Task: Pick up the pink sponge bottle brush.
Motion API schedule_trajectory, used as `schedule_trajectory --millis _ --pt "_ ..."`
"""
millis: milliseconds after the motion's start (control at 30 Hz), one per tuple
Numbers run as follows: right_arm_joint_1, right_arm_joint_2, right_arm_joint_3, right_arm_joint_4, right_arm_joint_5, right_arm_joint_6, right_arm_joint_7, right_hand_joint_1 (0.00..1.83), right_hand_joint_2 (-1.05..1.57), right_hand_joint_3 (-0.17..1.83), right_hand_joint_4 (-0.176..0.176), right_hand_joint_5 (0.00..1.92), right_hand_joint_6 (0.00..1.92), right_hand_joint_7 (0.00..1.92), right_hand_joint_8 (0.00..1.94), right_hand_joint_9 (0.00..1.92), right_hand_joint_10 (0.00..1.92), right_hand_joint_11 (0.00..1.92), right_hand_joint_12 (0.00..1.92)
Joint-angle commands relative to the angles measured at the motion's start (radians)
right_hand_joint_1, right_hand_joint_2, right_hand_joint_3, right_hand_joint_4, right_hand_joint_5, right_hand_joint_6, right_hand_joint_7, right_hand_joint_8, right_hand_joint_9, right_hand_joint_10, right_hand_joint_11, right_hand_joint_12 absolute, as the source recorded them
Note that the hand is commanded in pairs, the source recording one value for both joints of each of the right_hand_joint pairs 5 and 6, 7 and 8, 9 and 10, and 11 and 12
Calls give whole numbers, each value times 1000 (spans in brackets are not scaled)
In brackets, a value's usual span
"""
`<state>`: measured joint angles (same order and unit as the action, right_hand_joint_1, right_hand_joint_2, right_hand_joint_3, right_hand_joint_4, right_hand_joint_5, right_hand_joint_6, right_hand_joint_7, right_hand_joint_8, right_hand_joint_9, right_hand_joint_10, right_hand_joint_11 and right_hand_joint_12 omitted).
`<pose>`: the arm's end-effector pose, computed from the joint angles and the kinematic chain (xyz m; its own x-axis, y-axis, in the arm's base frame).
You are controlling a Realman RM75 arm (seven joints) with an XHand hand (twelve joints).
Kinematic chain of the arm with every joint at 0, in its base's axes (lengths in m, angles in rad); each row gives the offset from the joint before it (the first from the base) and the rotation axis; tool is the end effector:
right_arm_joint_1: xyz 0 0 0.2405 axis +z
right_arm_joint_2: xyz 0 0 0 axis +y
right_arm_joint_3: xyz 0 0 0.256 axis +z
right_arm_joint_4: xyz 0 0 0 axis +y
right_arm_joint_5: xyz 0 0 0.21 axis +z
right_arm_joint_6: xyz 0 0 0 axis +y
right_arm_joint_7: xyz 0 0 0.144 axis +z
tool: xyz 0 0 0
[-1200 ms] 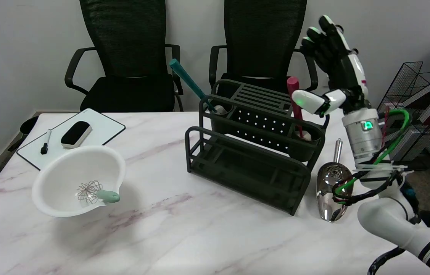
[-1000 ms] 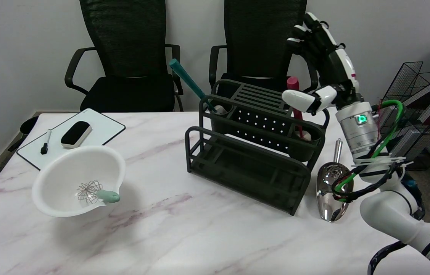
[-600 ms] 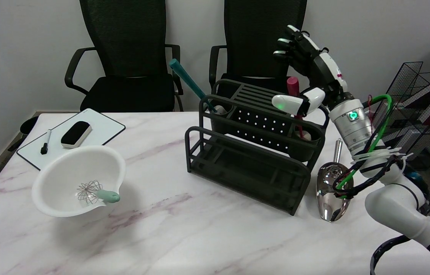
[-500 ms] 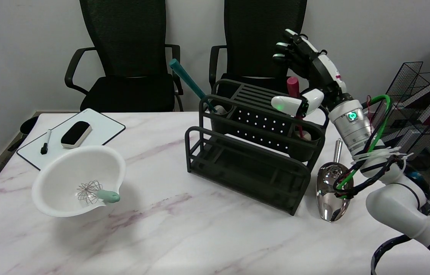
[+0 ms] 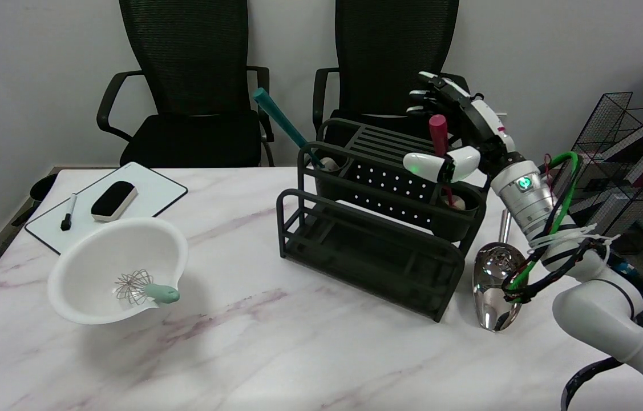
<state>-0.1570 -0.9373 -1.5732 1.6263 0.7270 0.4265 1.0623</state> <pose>-0.1836 -0.3134 0.3858 0.3759 0.1278 0.9178 -0.8747 -0.2780 0.3970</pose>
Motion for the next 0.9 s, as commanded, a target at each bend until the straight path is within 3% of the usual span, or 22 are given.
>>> schedule_trajectory --millis 33,133,233,333,467,600,733,800,833,900 --pt "-74 -26 20 20 -1 -13 4 1125 -71 972 0 260 260 470 470 591 591 477 477" --pt "-85 -29 30 33 -1 -9 4 1125 -45 966 0 298 298 579 579 715 715 546 546" --pt "-92 -33 40 43 -1 -9 0 1124 0 949 0 370 370 752 752 910 910 731 731" --pt "-94 -33 41 47 -1 -8 0 1128 94 907 0 418 418 916 916 1094 1094 1196 1196" --pt "-89 -33 41 47 -1 -7 0 1134 168 896 0 444 444 982 982 1167 1167 1488 1488" --pt "-80 -30 40 40 -1 -1 0 1139 215 900 0 468 468 1039 1039 1254 1254 1621 1621" --pt "-68 -26 34 27 -1 26 3 1127 315 839 0 527 527 1186 1186 1465 1465 1784 1784" --pt "-65 -25 32 23 -1 35 4 1116 343 817 0 617 617 1270 1270 1514 1514 1823 1823" --pt "-64 -25 31 22 -1 38 4 1106 375 802 0 879 879 1383 1383 1604 1604 1873 1873" --pt "-62 -24 31 22 -1 40 4 1052 454 785 0 1084 1084 1498 1498 1695 1695 1901 1901"
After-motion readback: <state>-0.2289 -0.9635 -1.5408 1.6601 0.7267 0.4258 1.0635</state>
